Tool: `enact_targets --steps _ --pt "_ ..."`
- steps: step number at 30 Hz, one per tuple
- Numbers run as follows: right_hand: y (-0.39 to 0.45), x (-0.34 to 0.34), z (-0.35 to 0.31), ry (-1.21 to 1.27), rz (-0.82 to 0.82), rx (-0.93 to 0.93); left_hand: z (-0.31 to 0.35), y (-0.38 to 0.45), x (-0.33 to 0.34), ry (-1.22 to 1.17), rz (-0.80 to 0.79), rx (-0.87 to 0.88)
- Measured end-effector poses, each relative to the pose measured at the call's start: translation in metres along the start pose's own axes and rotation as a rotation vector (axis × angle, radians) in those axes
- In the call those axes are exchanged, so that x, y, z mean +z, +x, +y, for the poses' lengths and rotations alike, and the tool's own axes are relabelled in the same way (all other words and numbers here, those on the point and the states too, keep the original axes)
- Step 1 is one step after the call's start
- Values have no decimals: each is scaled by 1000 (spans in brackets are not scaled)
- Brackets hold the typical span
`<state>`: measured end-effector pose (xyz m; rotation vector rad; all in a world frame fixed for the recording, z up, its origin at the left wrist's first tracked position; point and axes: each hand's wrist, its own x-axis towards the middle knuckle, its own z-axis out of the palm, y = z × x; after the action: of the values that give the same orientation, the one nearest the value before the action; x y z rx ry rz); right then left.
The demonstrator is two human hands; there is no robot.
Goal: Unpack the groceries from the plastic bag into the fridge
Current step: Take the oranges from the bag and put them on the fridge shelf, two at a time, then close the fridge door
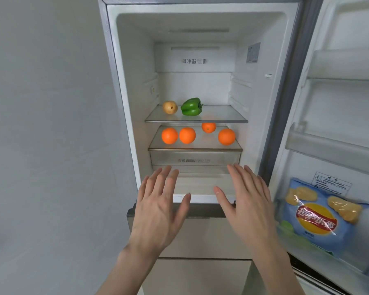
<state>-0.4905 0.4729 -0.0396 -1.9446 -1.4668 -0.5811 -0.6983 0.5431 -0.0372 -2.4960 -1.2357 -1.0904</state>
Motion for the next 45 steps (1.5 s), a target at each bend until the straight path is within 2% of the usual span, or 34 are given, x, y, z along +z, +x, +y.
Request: enact_targets --steps 12,25,30,36,40,45 --pt "-41 -31 -36 -8 -49 -6 -17 -41 -37 -47 -2 -18" --pt "-86 -84 -28 -97 -52 53 20 -73 -45 -165 -11 9" --pt "-104 -102 -12 -84 -84 86 48 -88 -47 -154 -28 35" --pt "-119 -126 20 -1 -41 59 91 -97 -49 -96 -34 40" --pt "-124 -139 58 27 -46 15 133 -102 -46 -73 -16 5" --pt "-132 -166 122 47 22 -44 207 -106 -33 -75 6 -19"
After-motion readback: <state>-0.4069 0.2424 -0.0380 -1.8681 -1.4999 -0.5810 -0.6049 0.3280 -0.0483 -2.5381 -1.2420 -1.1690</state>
